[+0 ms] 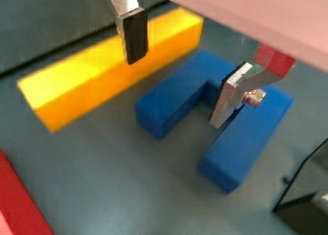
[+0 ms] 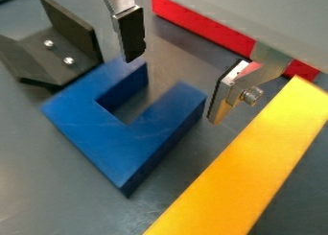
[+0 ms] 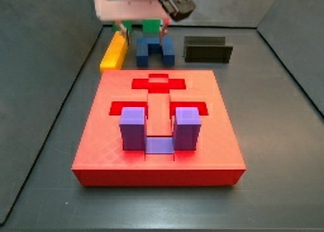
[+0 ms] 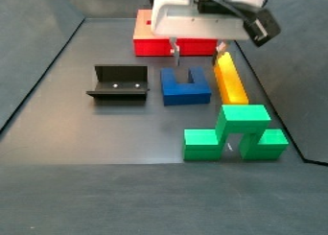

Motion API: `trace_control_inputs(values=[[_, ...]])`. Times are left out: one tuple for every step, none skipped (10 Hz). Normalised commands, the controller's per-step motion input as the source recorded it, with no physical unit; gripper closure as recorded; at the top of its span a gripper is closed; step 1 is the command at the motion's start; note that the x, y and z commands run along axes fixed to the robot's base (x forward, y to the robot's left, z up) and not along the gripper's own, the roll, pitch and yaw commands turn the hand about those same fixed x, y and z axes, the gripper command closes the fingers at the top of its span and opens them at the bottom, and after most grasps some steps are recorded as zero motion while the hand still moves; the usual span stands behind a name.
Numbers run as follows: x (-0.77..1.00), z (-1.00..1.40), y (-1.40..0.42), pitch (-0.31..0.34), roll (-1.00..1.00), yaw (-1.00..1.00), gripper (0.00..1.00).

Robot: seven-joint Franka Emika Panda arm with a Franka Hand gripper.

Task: Pick up the blue object. Move up. Place the blue object on the fixture. Regrasp the blue object. Move to above the board. Insert the blue object.
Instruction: Pick up the blue object.

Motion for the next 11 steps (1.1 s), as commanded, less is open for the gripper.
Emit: trace_control_inputs(values=[[-0.01,0.00,-0.01,0.000,0.00,0.01,0.00],[0.00,0.00,0.00,0.000,0.01,0.00,0.00],[0.00,-0.12,-0.03,0.000,0.06,0.00,0.00],[0.00,-0.26,-0.07,-0.019,0.08,0.00,0.00],[0.00,-0.33,-0.08,-0.033,0.07,0.00,0.00],[0.00,-0.32,-0.05,-0.031,0.04,0.00,0.00],[0.00,-0.27,-0.03,-0.020,0.02,0.00,0.00],[0.00,-0.24,-0.01,-0.019,0.01,0.00,0.00],[0.00,-0.15,0.00,-0.006,0.00,0.00,0.00],[0.00,0.00,-0.01,0.000,0.01,0.00,0.00],[0.00,-0.06,-0.03,0.000,0.04,0.00,0.00]])
